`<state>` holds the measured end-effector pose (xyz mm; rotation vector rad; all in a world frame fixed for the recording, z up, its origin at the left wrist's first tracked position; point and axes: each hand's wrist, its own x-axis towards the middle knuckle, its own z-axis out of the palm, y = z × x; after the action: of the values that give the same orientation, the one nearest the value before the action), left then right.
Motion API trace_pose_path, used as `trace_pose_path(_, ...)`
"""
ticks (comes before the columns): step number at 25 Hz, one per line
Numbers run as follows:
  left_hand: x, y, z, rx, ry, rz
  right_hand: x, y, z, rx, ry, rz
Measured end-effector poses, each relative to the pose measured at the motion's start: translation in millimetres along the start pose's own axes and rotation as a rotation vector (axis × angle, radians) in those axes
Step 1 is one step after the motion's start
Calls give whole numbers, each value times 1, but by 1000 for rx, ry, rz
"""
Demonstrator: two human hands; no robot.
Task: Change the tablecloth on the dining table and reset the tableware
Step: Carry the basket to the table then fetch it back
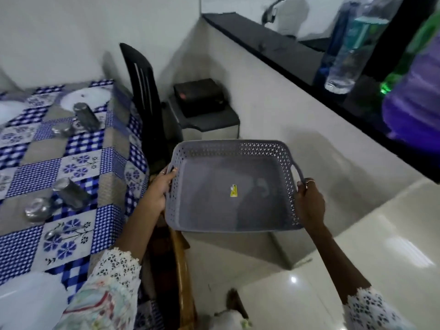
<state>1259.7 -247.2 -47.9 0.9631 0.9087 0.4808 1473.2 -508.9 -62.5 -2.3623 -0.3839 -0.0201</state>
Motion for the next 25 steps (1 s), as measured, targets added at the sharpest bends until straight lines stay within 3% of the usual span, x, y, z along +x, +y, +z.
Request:
trace_pose_path(10, 105, 79, -98, -195, 498, -10, 171, -189, 207, 71, -451, -361)
trace_pose_path(20, 161, 116, -180, -506, 972, 50, 239, -406, 410, -11, -924, -931)
trace_pose_path(25, 182, 145, -217, -528, 1132, 174, 234, -522, 480, 20, -1030, -1192)
